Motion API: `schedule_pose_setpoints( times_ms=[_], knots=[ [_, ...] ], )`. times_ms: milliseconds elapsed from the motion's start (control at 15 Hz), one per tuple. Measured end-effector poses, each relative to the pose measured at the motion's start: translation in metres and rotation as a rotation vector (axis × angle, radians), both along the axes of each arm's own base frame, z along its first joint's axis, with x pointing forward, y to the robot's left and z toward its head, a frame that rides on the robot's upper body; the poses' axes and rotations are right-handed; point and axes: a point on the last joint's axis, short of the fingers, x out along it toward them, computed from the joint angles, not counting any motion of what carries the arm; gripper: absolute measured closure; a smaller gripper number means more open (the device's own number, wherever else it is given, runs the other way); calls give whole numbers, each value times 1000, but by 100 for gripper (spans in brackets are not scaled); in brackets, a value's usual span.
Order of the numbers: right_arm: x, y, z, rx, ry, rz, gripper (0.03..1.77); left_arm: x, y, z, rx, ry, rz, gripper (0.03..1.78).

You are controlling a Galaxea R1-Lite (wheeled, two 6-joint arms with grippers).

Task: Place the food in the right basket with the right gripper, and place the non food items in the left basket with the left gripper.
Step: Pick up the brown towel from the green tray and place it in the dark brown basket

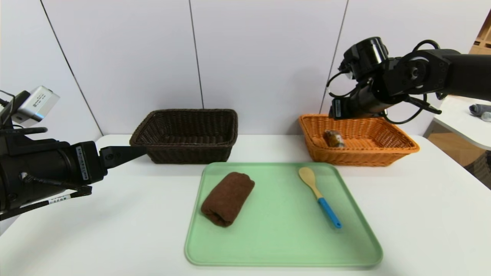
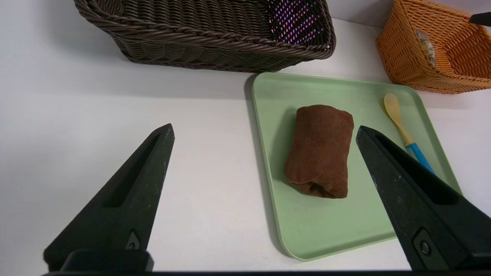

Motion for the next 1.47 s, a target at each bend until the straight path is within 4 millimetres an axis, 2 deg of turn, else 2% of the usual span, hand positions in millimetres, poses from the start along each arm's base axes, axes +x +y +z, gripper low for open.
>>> schedule_pose_setpoints(
  times_ms=[200, 533, 733, 1133, 1333, 1467],
  knots=[
    [-26, -3, 4, -27, 94, 10, 32, 0, 0, 0, 2, -1, 3, 12],
    [-99, -12, 10, -61, 214, 38, 21, -3, 6, 1, 11, -13, 65, 12],
    [-138, -31, 12, -31, 222, -18, 17, -5, 17, -3, 14, -7, 124, 12],
    [-203, -73, 18, 5, 174, -124, 13, -12, 27, -6, 16, -9, 183, 12],
    [-234, -87, 12, 16, 149, -162, 11, -11, 24, -4, 21, -17, 155, 12],
    [-248, -92, 10, 21, 137, -176, 11, -8, 14, 1, 26, -31, 89, 12]
  ],
)
